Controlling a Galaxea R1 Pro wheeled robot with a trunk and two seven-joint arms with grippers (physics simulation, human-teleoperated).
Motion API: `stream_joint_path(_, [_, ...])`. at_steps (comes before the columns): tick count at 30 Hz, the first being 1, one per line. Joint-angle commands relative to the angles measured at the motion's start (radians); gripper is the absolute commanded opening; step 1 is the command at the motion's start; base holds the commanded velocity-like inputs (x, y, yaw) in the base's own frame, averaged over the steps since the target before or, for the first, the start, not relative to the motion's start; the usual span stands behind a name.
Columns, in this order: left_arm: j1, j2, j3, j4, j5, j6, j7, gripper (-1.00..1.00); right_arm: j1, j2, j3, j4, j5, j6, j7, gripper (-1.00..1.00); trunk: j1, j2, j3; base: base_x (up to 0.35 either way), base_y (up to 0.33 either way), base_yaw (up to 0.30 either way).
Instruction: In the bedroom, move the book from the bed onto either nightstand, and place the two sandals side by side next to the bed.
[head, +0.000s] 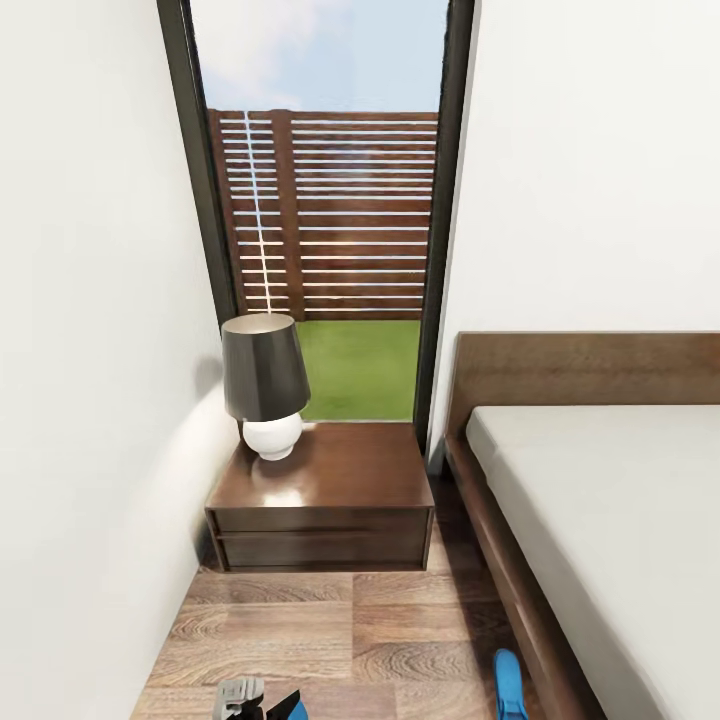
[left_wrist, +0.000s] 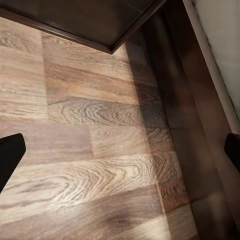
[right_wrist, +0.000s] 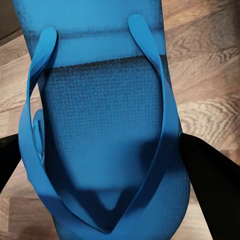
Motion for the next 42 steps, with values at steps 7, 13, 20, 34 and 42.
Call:
stream_joint_path(7, [-0.003,-0.001,-0.001,-0.028,-0.001,0.005,0.021,1.0,-0.001,0.003,-0.007,0.0,0.009,-0.004,0.006,-1.0,0.0,0.0,-0.001,0.0,0.0,0.0])
stream_joint_path(13, [-0.017,-0.007,-0.001,-0.269,-0.003,0.249,0.189,1.0,-0.001,0.006,-0.006,0.0,0.011,-0.005,0.006,-1.0,0.0,0.0,-0.001,0.0,0.0,0.0])
stream_joint_path(20, [-0.083,-0.052,-0.003,-0.54,-0.003,0.518,0.503,1.0,-0.001,0.007,-0.006,0.0,0.011,-0.005,0.006,-1.0,0.0,0.0,-0.001,0.0,0.0,0.0])
stream_joint_path(34, [-0.176,-0.147,-0.041,-0.363,-0.095,0.509,0.954,1.0,-0.001,0.008,-0.006,0.0,0.013,-0.008,0.004,-1.0,0.0,0.0,-0.001,0.0,0.0,0.0])
stream_joint_path(42, [-0.177,-0.157,-0.084,-0.246,-0.161,0.357,0.962,1.0,-0.001,0.008,-0.006,0.0,0.013,-0.008,0.004,-1.0,0.0,0.0,-0.001,0.0,0.0,0.0])
